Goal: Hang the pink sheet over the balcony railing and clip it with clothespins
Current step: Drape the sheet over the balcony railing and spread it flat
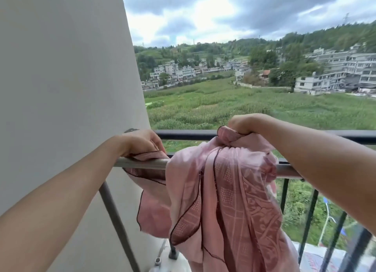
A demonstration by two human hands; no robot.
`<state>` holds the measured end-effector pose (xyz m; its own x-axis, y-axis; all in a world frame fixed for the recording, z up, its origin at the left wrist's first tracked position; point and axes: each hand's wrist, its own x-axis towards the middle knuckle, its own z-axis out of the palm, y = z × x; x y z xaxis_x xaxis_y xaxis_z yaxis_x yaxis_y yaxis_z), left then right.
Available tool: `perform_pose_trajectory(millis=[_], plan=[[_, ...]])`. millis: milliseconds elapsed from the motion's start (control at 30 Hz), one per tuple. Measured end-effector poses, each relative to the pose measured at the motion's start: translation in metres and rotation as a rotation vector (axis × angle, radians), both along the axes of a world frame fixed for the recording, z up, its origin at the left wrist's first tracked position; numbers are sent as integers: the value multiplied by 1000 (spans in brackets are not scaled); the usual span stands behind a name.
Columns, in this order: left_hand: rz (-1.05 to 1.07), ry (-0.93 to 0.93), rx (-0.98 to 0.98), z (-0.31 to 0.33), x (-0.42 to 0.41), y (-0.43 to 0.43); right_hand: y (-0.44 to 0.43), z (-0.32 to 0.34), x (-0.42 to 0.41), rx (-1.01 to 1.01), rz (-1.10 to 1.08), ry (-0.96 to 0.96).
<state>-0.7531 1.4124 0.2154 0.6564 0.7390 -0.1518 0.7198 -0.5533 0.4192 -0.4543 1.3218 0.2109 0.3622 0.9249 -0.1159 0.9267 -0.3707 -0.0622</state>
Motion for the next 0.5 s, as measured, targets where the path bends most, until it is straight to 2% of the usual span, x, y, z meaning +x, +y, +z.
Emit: perform_pose_trajectory(millis=[67, 133, 233, 367, 500], plan=[[71, -132, 122, -3, 10, 1, -10, 1, -8, -8, -9, 54], [72, -323, 147, -3, 19, -5, -28, 3, -15, 60, -40, 209], [-64, -522, 191, -5, 27, -38, -64, 4, -26, 335, 2, 340], [-290, -591, 337, -33, 18, -90, -116, -5, -58, 628, 55, 427], [-300, -603, 561, -69, 6, -104, -151, -21, -86, 559, 88, 413]])
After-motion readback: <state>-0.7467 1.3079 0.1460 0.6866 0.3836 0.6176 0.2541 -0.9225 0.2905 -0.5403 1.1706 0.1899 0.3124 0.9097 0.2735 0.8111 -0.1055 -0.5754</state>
